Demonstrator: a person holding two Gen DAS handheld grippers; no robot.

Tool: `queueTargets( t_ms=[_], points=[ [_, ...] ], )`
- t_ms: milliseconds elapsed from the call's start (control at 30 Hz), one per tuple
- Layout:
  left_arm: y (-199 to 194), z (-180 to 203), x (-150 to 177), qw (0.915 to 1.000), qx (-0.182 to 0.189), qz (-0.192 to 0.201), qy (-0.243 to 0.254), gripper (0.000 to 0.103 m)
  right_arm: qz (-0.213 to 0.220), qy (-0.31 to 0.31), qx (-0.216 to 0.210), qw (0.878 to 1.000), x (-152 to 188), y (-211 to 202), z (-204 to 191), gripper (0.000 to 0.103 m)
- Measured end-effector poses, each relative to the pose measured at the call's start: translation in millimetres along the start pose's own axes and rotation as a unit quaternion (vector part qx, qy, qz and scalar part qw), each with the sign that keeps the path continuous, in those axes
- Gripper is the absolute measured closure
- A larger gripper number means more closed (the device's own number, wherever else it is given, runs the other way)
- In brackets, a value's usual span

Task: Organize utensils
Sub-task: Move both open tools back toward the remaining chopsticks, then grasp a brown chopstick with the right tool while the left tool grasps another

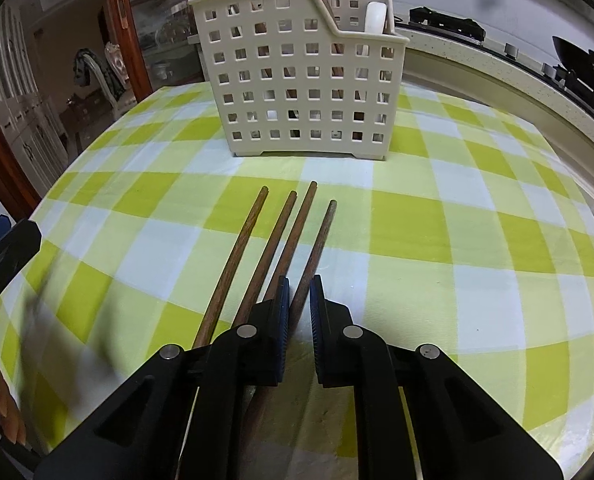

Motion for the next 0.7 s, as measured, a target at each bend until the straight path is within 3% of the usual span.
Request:
queueTargets(
  t_ms=[233, 500, 700],
  points=[
    [8.1, 12.2, 6.9, 0.9995, 0.006, -0.022, 0.02, 0.005, 0.0, -0.006, -0.006, 1.0, 0.6, -0.8, 3.7, 0.095],
    [25.9, 46.3, 17.0, 0.9963, 0.043, -0.068, 0.03, 0.006, 0.006, 0.02, -0.002, 1.0, 2.7, -8.3, 35.2, 0.097],
    [47.5, 76.7, 21.3, 0.9921, 0.063, -0.102, 0.036, 0.034, 0.012, 0.036, -0.01, 0.999, 4.5, -15.1, 57.2, 0.097]
  ],
)
Point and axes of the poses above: each gripper's, at about its wrist camera, not at the fingertips, and y roughly the way its jaws point, z to its right, x to its underside, the point moved 9 cm from there along y, roughly the way its jaws point, and after that the axes turned 4 degrees about z, right-handed, at the moved point
